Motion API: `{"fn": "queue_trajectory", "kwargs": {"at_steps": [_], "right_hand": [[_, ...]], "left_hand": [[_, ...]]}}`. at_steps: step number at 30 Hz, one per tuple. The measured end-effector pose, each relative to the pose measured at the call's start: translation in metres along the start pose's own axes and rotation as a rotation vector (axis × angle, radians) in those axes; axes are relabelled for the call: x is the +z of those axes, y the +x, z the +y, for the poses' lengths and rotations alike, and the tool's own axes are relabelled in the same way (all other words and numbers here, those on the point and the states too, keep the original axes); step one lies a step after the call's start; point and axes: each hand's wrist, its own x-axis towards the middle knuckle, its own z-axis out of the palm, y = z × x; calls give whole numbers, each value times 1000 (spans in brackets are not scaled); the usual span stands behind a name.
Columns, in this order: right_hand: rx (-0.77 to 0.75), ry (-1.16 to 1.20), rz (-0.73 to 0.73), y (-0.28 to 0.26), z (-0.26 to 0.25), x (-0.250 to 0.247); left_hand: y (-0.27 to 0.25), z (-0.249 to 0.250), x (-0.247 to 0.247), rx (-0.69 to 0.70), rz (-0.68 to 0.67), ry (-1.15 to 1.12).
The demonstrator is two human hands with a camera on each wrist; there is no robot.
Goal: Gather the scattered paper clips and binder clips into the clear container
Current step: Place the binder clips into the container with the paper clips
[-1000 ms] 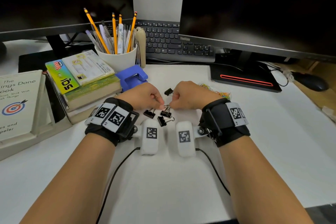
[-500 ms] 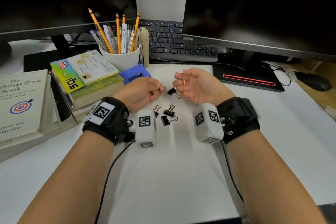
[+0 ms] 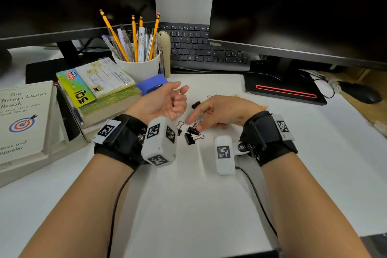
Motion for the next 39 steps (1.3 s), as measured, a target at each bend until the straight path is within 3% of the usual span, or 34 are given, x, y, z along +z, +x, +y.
{"fn": "queue_trajectory", "kwargs": {"at_steps": [3, 11, 17, 20, 25, 27, 29, 31, 36, 39], "right_hand": [[7, -28, 21, 2, 2, 1], [-13, -148, 87, 9, 3, 0], [-86, -125, 150, 8, 3, 2], [-73, 128, 218, 7, 0, 3], [-79, 1066, 323, 0, -3, -10], [-89, 1199, 398, -6, 0, -19], [-43, 1103, 521, -10, 4, -25], [46, 855, 596, -13, 3, -26], [241, 296, 504, -7, -4, -12], [289, 293, 431, -3, 0, -12]], "left_hand": [[1, -2, -1, 51, 21, -39], [-1, -2, -2, 26, -38, -116], [-1, -3, -1, 58, 25, -71], [-3, -4, 1, 110, 58, -19], [-3, -5, 3, 137, 86, 178], [-2, -5, 1, 135, 140, 236], [-3, -5, 1, 130, 198, 311], [-4, -5, 4, 135, 251, 445], [-1, -5, 14, 88, 253, 632], [1, -2, 20, 115, 248, 648]]}}
